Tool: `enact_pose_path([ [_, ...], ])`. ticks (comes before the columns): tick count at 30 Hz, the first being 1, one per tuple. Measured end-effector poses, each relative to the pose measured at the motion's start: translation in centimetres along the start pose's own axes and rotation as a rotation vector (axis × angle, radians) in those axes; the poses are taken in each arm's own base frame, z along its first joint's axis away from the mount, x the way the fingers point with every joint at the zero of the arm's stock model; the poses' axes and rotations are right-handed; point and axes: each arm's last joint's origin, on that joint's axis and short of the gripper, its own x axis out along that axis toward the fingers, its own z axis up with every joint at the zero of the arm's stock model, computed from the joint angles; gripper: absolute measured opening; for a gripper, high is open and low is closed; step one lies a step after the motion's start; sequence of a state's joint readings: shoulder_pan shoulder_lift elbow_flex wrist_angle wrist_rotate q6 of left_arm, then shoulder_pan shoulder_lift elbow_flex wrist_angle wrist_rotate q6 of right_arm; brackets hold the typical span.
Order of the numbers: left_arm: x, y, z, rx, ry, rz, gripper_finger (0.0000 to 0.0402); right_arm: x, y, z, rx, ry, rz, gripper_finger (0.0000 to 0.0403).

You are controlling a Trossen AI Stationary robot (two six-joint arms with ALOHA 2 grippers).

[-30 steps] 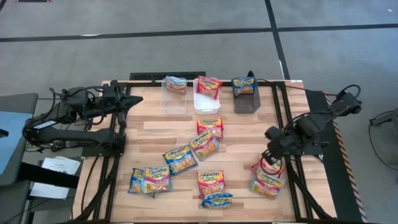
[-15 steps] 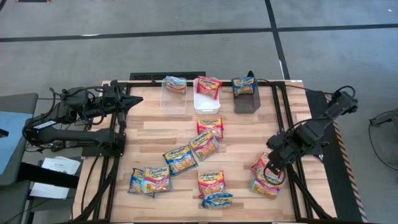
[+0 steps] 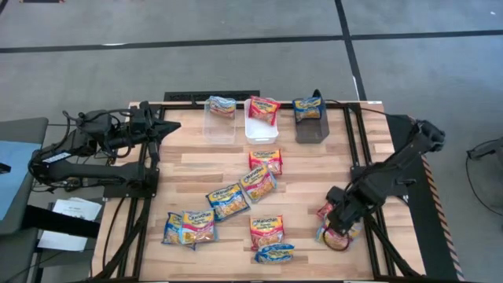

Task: Sort Maruchan noodles
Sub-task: Put the light blue bag into the transparent bin

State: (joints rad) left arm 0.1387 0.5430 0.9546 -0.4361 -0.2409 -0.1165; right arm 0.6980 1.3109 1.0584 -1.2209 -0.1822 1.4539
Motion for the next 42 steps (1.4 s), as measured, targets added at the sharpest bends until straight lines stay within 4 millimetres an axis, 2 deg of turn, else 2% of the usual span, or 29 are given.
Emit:
enact_pose_path([
  [13,0.0,0.0,0.0,0.0,0.0,0.0,0.0,5.5,3.1,0.3,-0.058,0.081,-0.184,0.0261],
  [18,0.0,0.0,0.0,0.0,0.0,0.0,0.0,6.5,3.3,0.5,-0.096,0.103,-0.198,0.0261],
  [24,0.0,0.0,0.0,-0.004,0.0,0.0,0.0,9.1,2.3,0.8,-0.064,0.171,-0.106,0.026],
  [28,0.0,0.0,0.0,-0.026,0.0,0.0,0.0,9.4,1.9,1.0,-0.07,0.172,-0.121,0.0252],
  [31,0.0,0.0,0.0,-0.026,0.0,0.0,0.0,9.4,1.8,1.2,-0.073,0.174,-0.122,0.0218],
  [39,0.0,0.0,0.0,-0.008,0.0,0.001,0.0,9.5,2.0,1.3,-0.036,0.162,-0.11,0.0049],
  [42,0.0,0.0,0.0,-0.008,-0.001,0.008,0.0,9.7,2.0,1.4,-0.031,0.147,-0.109,0.001],
])
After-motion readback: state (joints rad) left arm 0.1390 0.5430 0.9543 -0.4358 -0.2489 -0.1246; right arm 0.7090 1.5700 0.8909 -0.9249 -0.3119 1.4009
